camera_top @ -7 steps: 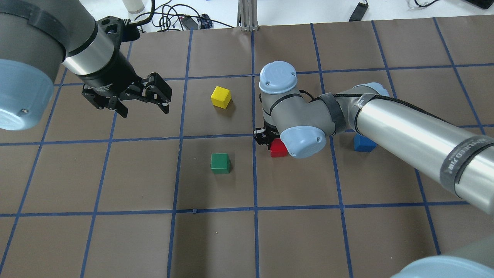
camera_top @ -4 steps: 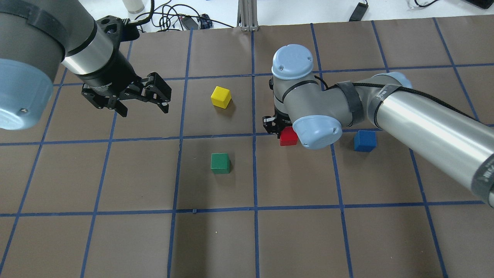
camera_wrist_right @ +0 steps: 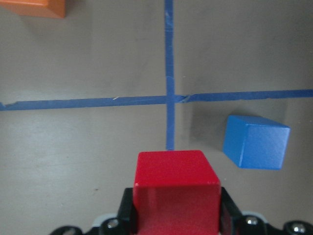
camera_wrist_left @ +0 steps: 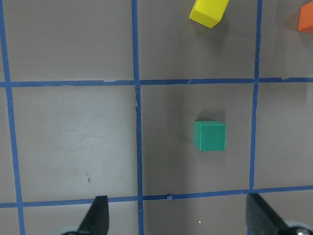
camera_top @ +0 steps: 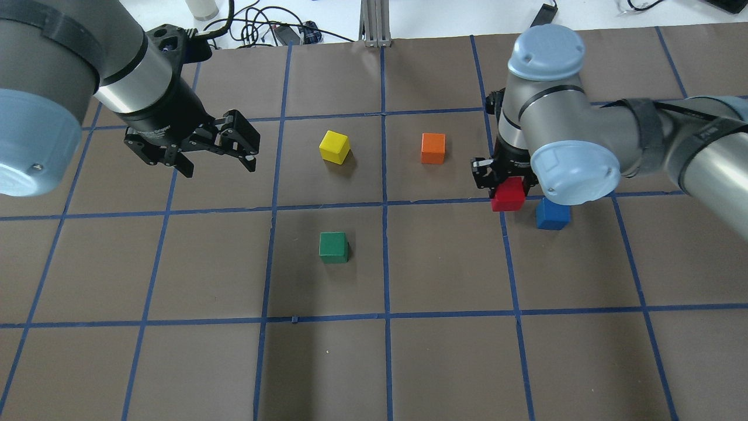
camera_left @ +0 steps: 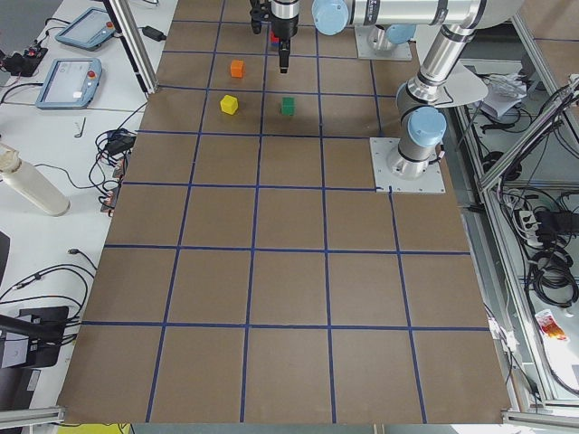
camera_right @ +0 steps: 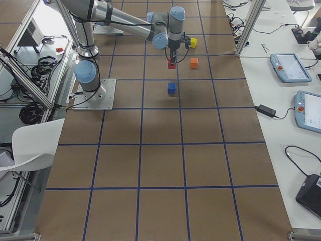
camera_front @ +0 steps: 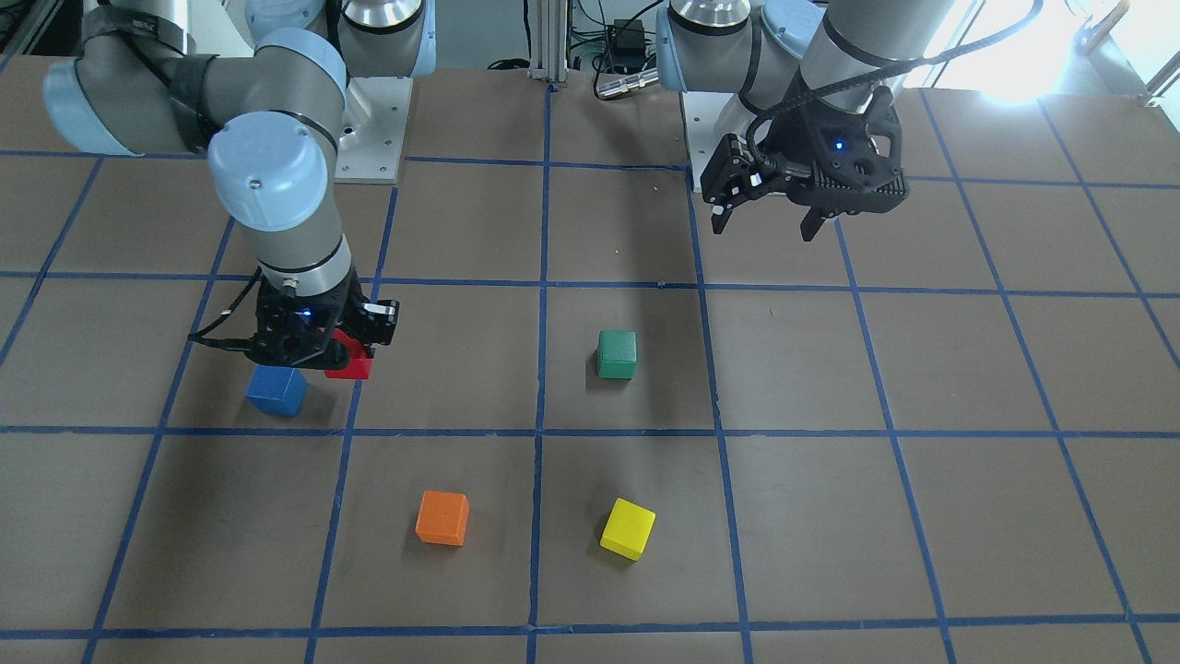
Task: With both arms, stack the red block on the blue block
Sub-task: 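Carry the red cube with the right gripper above the blue cube, then lower the red cube onto the blue cube with the right gripper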
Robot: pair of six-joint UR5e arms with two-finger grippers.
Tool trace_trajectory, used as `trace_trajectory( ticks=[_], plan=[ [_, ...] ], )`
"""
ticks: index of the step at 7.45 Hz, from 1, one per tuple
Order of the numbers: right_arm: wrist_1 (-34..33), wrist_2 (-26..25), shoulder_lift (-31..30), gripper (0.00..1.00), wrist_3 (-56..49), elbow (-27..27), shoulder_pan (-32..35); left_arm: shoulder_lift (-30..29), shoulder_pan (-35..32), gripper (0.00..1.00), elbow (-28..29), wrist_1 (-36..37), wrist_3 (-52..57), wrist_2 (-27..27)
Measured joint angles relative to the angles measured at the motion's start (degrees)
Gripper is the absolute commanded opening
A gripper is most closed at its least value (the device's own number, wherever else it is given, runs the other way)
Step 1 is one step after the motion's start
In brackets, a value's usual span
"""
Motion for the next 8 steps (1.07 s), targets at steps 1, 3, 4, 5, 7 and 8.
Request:
trace_trajectory(
  ticks=[1,3,4,5,7,8],
  plan=[
    [-0.1,-0.1,-0.8,0.00,-2.5,1.1,-2.9,-0.1,0.0,1.00,0.0,0.0,0.0,-0.2],
    [-0.6,-0.2,-1.1,0.00,-6.3,2.1,-6.4,-0.3,-0.1,1.00,0.0,0.0,0.0,-0.4],
    [-0.8,-0.2,-0.9,0.00,-8.2,2.3,-7.6,-0.3,-0.1,1.00,-0.1,0.0,0.0,-0.4],
    [-0.9,-0.1,-0.8,0.00,-9.8,2.4,-9.1,-0.3,-0.1,1.00,-0.1,0.0,0.0,-0.4],
    [-2.7,0.4,-0.7,0.00,-11.3,3.5,-11.5,-0.3,-0.1,1.00,-0.1,0.0,0.0,-0.4],
    [-4.6,0.5,-0.2,0.00,-12.4,4.2,-11.8,-0.3,-0.1,1.00,-0.1,0.0,0.1,-0.4]
  ],
)
